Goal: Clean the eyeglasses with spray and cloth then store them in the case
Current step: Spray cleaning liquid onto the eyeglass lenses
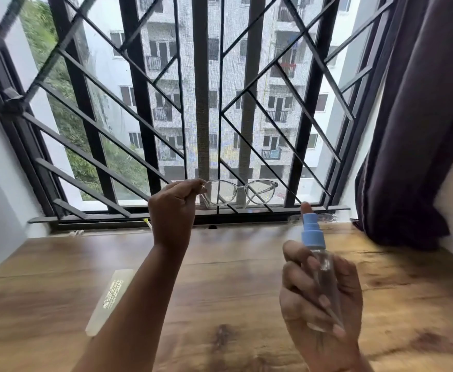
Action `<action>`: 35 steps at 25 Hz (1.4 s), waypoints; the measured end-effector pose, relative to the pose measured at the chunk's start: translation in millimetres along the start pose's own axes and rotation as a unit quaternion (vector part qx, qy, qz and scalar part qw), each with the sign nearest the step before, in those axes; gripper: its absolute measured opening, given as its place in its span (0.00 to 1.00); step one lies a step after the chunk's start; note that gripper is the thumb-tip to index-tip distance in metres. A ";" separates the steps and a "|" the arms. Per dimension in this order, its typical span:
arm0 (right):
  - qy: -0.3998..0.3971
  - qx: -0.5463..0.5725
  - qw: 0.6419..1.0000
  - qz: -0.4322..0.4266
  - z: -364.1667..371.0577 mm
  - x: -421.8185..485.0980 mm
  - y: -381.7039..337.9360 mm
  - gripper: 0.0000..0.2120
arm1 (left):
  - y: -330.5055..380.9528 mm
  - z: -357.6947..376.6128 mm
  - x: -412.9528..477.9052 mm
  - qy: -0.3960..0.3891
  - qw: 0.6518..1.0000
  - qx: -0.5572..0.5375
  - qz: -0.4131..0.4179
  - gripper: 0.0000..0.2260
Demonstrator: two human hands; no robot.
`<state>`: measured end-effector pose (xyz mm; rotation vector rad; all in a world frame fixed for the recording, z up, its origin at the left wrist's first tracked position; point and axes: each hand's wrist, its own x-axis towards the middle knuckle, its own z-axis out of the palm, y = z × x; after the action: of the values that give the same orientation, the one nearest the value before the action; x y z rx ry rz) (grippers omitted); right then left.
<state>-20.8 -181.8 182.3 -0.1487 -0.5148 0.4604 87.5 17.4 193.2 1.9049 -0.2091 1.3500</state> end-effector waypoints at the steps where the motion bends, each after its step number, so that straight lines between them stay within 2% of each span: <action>1: -0.004 -0.013 1.000 -0.008 0.5 -0.1 -0.5 0.16 | 1.0 0.1 -0.3 0.002 1.000 0.000 0.001 0.06; 2: -0.004 -0.062 0.998 -0.034 0.1 -0.3 0.1 0.20 | 2.0 0.2 -1.1 0.005 1.000 0.000 0.003 0.06; 3: 0.008 -0.173 0.982 -0.076 0.2 -0.5 3.1 0.26 | 2.6 0.5 -1.5 0.008 1.000 -0.001 0.004 0.06; 4: 0.055 -0.343 0.928 -0.131 0.6 0.3 3.9 0.31 | 2.9 1.1 -2.1 0.010 1.000 -0.003 0.005 0.07; 5: 0.129 -0.535 0.808 -0.209 0.3 4.3 5.0 0.35 | 2.7 1.8 -2.7 0.011 1.000 -0.004 0.005 0.07; 6: 0.171 -0.683 0.648 -0.290 1.3 10.0 7.7 0.36 | 2.1 2.6 -3.2 0.012 1.000 -0.005 0.006 0.07; 7: 0.161 -0.766 0.510 -0.356 1.0 17.0 10.0 0.37 | 1.3 3.6 -3.8 0.011 1.000 -0.004 0.007 0.07; 8: 0.128 -0.802 0.430 -0.395 -1.3 23.9 12.4 0.37 | 0.6 4.7 -4.5 0.011 1.000 -0.002 0.009 0.06; 9: 0.106 -0.813 0.396 -0.413 -4.5 30.5 14.5 0.36 | 0.1 5.8 -5.3 0.012 1.000 0.000 0.010 0.06; 12: 0.121 -0.823 0.372 -0.413 -5.6 47.0 14.5 0.33 | -1.7 9.5 -7.1 0.017 1.000 -0.003 0.008 0.06; 16: 0.137 -0.824 0.378 -0.399 -9.2 54.5 19.8 0.36 | -7.1 11.6 -7.3 0.018 1.000 -0.005 0.010 0.06; 21: 0.133 -0.820 0.396 -0.392 -12.5 53.7 31.9 0.28 | -19.7 15.4 -11.8 0.034 0.999 0.003 0.003 0.08; 26: 0.118 -0.823 0.402 -0.383 -11.9 54.6 38.9 0.27 | -24.3 20.8 -17.2 0.055 0.998 -0.018 -0.025 0.07; 31: 0.140 -0.838 0.385 -0.360 -22.4 60.1 41.0 0.27 | -27.1 24.8 -18.3 0.054 0.997 -0.028 -0.039 0.06; 35: 0.151 -0.827 0.379 -0.386 -24.5 57.7 41.3 0.26 | -28.9 24.9 -18.7 0.054 0.997 -0.029 -0.042 0.06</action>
<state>20.1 -119.2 176.2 -1.8553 -0.4223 -1.2431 113.3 15.2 159.5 1.7679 -0.1109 1.3721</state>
